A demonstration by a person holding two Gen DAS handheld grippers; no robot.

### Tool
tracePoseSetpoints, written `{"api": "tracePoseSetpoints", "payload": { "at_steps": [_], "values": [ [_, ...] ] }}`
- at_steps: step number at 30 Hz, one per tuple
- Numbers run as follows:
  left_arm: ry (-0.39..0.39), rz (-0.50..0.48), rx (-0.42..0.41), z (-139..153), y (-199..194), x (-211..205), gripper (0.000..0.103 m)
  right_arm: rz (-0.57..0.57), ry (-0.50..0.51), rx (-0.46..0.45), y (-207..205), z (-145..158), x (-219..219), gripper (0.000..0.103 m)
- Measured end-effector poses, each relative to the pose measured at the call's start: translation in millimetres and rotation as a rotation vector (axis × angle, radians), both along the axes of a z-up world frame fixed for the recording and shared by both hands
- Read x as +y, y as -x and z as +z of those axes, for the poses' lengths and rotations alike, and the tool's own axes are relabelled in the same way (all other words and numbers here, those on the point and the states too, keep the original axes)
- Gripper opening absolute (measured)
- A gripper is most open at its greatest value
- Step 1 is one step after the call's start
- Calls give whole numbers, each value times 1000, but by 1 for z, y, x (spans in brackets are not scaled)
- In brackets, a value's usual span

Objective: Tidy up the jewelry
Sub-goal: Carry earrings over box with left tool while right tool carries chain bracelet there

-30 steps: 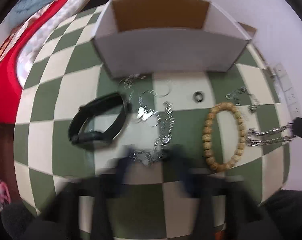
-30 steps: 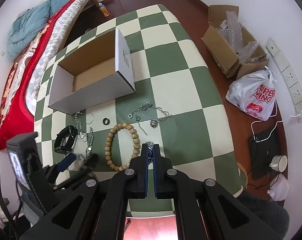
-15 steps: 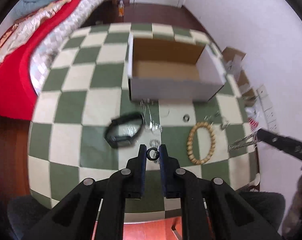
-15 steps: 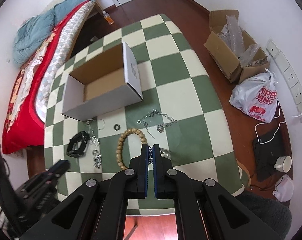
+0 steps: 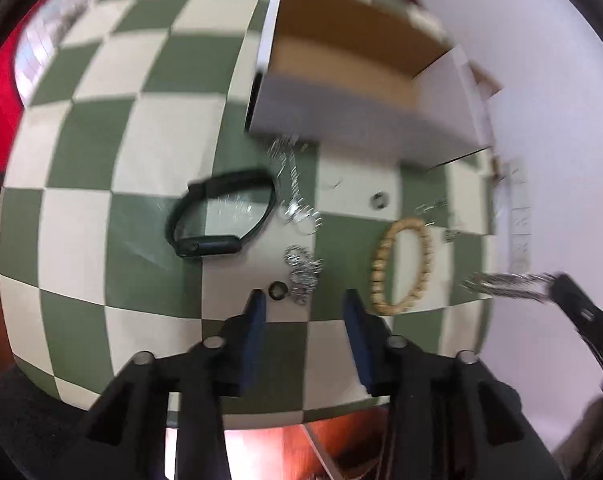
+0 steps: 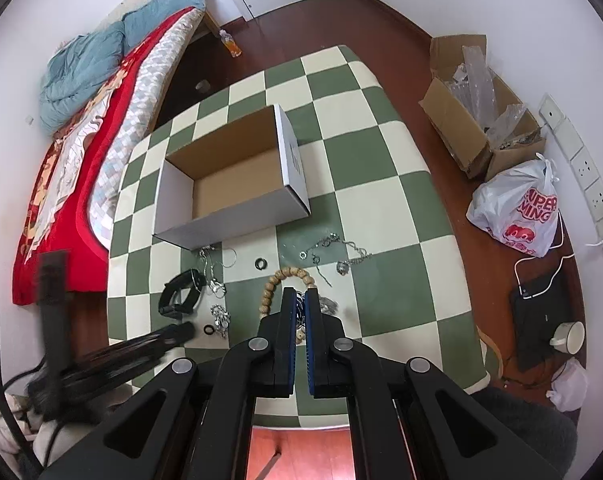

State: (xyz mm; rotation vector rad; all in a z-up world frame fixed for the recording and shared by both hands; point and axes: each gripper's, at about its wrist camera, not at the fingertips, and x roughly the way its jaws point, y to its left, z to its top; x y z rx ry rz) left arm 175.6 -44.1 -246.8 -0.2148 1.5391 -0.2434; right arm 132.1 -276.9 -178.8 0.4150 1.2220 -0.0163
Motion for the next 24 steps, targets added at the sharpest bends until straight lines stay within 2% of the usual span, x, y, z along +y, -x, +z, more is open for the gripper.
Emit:
{"api": "tracePoseSetpoints", "payload": {
  "at_steps": [6, 10, 12, 13, 14, 17, 20, 24],
  "values": [
    [-123, -62, 47, -25, -8, -23, 37, -18, -9, 13, 0, -7, -6, 4],
    [-167, -90, 6, -24, -10, -36, 38, -26, -4, 20, -2, -10, -10, 4],
    [-187, -121, -42, -23, -7, -43, 37, -29, -1, 28, -1, -13, -12, 4],
    [-198, -135, -57, -22, -5, -46, 33, -30, -3, 31, -2, -14, -13, 4],
    [-212, -153, -83, -21, -3, -49, 9, -32, -3, 34, -2, -16, -14, 4],
    [-198, -170, -99, -19, 2, -50, 7, -40, -3, 41, -1, -18, -16, 4],
    [-160, -137, -122, -9, 4, -40, 6, -45, -5, 40, 0, -18, -19, 4],
    [-106, -109, -171, 21, 11, -29, 6, -43, -9, 28, 1, -13, -20, 4]
  ]
}}
